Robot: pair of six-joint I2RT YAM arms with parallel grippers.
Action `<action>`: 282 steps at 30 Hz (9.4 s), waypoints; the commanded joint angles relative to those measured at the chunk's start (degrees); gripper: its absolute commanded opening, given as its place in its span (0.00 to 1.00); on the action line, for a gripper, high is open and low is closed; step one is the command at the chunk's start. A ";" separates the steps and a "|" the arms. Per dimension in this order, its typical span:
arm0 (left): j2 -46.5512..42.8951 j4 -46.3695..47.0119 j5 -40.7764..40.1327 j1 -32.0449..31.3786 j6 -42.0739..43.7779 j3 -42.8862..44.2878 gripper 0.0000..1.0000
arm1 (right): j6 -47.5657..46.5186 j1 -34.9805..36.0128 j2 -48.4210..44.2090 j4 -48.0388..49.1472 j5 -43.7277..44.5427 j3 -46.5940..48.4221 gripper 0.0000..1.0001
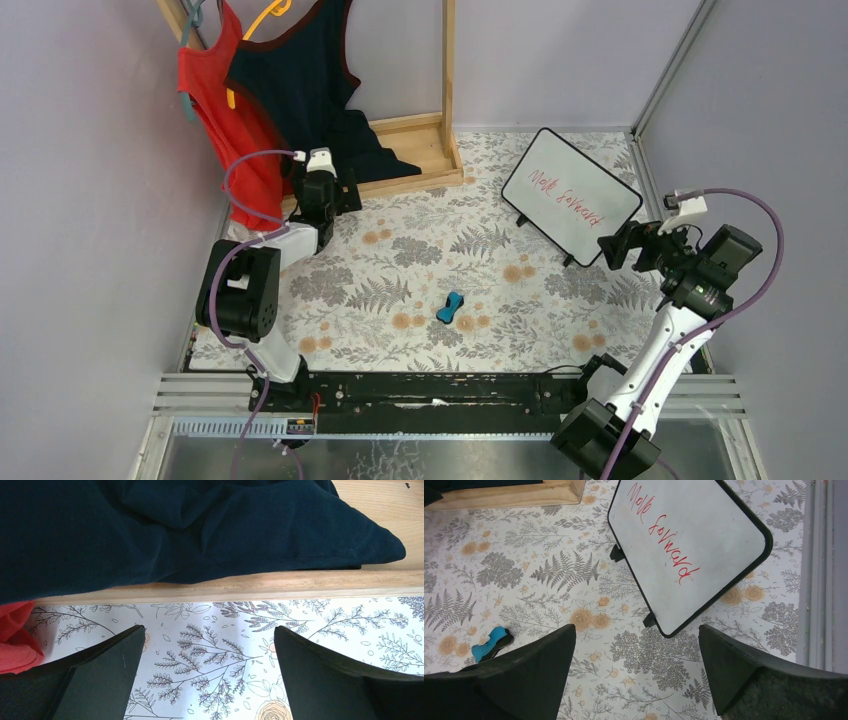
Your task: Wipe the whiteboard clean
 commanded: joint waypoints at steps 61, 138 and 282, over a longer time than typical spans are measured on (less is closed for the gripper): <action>1.44 0.71 -0.50 0.59 1.16 1.93 1.00 | -32.37 -9.78 50.93 -52.65 -4.51 58.13 0.88; 5.70 -44.97 -1.53 -53.20 -17.30 15.17 0.55 | -28.30 -9.77 38.20 -45.63 -7.13 36.29 0.90; 16.85 -13.70 4.44 -42.13 -9.72 27.85 0.00 | -22.85 6.76 66.83 -30.93 -7.34 50.86 0.00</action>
